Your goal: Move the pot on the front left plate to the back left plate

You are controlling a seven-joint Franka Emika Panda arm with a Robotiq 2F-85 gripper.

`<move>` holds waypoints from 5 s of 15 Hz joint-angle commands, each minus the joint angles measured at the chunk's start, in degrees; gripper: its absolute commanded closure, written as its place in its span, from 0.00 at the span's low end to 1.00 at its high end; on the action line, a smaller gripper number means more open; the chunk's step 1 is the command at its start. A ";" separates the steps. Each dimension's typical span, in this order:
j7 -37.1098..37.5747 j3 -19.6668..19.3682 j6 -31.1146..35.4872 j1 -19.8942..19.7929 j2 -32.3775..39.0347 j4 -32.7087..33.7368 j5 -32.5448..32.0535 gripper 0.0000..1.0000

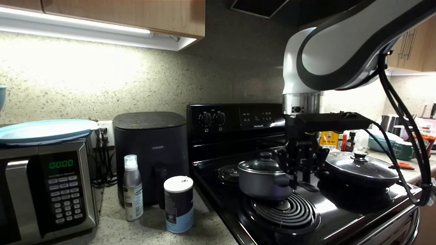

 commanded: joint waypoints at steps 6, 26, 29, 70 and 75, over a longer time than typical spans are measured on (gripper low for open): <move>9.21 0.53 9.03 0.88 7.73 6.90 -9.65 0.92; 8.88 -3.02 10.14 4.43 19.56 11.69 -13.42 0.92; 10.29 -3.50 11.52 5.38 18.78 10.51 -14.36 0.68; 11.48 -5.60 15.70 10.53 19.57 14.40 -17.16 0.92; 12.71 -5.97 15.60 11.50 20.19 14.61 -18.19 0.92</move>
